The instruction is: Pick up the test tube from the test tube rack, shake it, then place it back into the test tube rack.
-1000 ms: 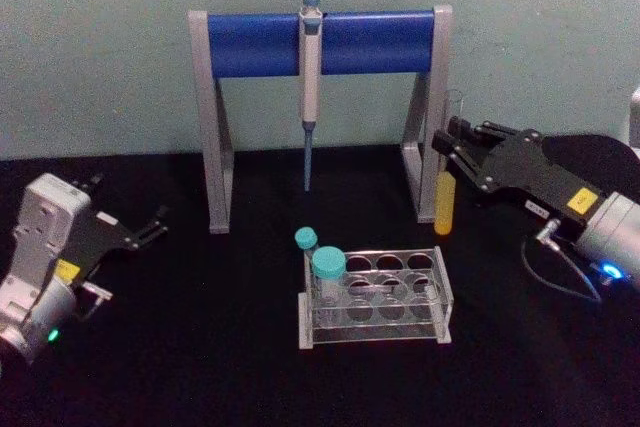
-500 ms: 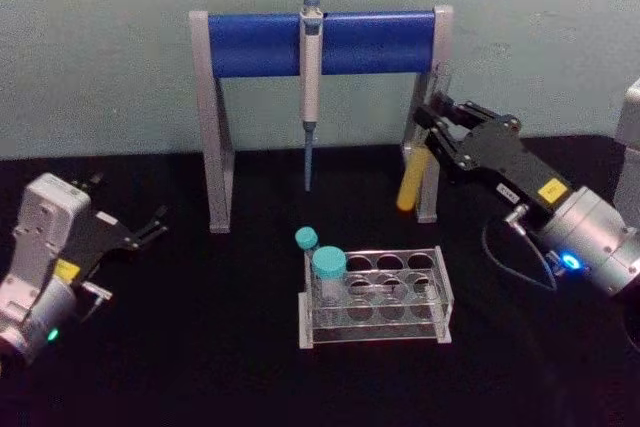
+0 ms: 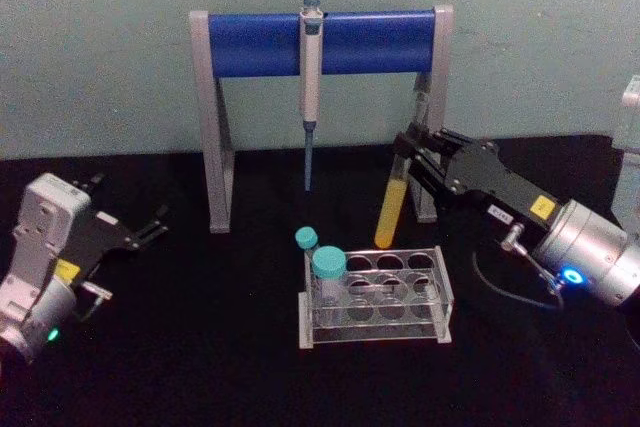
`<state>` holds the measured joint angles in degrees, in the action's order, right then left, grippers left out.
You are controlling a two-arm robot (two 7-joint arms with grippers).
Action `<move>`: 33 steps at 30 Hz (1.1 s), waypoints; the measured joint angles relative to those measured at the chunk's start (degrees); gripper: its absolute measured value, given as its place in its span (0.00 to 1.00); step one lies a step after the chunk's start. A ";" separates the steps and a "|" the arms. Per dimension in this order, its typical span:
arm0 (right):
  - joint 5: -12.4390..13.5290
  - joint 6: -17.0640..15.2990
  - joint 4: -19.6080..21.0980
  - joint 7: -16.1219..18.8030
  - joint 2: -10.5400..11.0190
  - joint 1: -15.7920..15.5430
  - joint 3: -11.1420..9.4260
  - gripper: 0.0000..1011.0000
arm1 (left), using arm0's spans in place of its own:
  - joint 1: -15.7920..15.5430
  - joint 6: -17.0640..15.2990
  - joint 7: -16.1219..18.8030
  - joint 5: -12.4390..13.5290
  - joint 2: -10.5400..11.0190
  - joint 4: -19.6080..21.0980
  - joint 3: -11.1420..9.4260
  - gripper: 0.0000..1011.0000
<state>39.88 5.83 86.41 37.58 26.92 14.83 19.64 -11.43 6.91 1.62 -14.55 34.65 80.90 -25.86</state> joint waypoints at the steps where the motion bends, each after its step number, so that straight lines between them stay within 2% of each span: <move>1: 0.18 -0.39 0.25 0.26 0.75 -0.15 0.17 0.23 | 0.00 0.00 0.00 0.00 0.00 0.00 0.00 0.99; 6: 0.11 -0.56 0.90 -0.04 2.99 -0.77 0.34 0.23 | 0.00 0.00 0.00 0.00 0.00 0.00 0.00 0.99; 10: -0.49 0.11 0.95 -1.04 3.67 -1.04 0.31 0.23 | 0.00 0.00 0.00 0.00 0.00 0.00 0.00 0.99; 20: -3.69 1.46 -0.76 -2.22 3.18 -0.09 1.64 0.23 | 0.00 0.00 0.00 0.00 0.00 0.00 0.00 0.99; 33: -5.24 2.13 -3.40 -1.35 1.86 1.28 2.69 0.23 | 0.00 0.00 0.00 0.00 0.00 0.00 0.00 0.99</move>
<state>34.64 7.97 83.01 36.23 28.78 16.11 22.33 -11.43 6.91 1.62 -14.55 34.64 80.90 -25.86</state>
